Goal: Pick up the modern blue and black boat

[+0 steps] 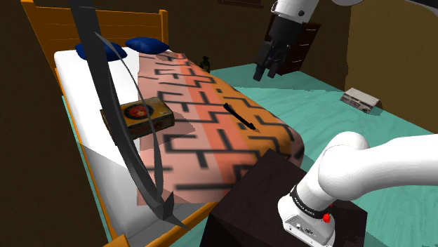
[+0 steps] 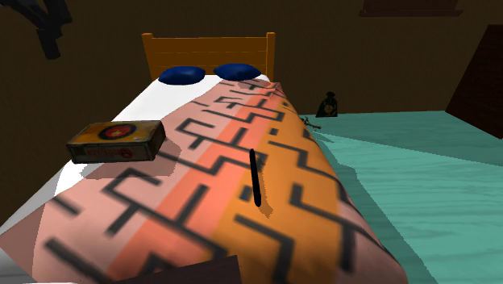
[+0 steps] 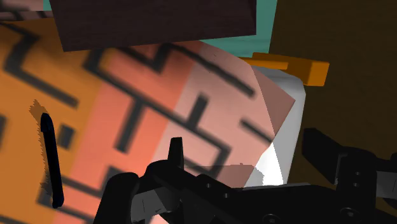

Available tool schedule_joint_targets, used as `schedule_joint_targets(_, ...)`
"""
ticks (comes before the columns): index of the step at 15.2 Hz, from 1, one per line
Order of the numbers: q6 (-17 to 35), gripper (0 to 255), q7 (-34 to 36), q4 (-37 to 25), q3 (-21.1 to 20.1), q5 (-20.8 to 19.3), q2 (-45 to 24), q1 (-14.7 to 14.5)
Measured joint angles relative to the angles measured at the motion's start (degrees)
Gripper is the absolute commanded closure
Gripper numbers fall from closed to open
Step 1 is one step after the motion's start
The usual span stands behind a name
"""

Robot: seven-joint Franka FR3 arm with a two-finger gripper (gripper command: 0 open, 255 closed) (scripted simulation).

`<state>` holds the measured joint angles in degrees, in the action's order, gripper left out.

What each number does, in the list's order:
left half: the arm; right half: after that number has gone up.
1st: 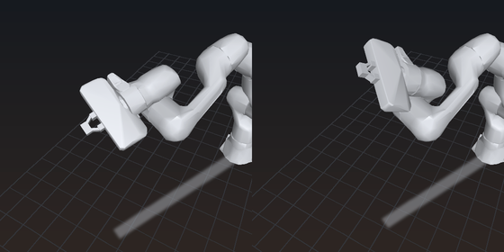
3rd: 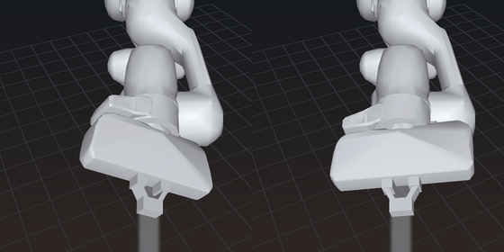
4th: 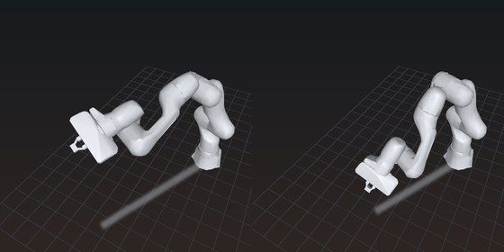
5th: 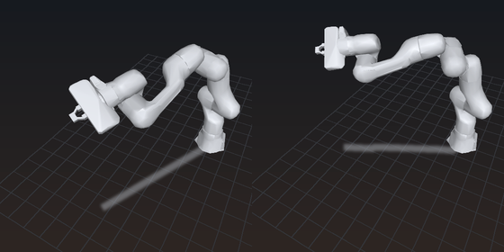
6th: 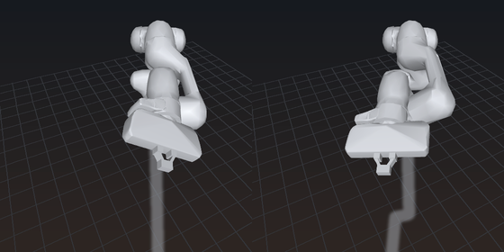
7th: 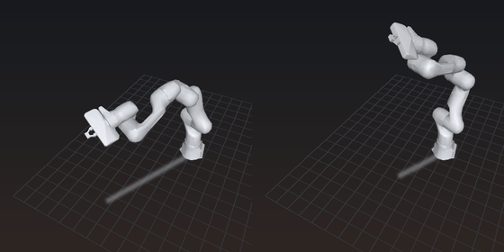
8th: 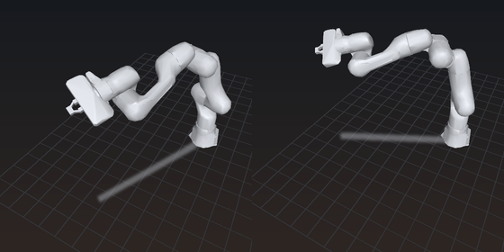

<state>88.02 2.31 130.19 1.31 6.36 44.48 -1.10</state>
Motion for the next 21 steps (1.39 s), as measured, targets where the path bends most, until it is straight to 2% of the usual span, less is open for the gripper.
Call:
schedule_joint_targets(3, 1.54, 0, -0.88, 0.99, 0.71, -0.58, -0.74, 0.34)
schedule_joint_targets(10, 11.92, 0, -5.82, 6.3, 4.85, -3.5, -6.69, 2.25)
schedule_joint_targets(21, 27.92, 0, -14.13, 7.34, 12.21, -5.87, -22.63, 4.72)
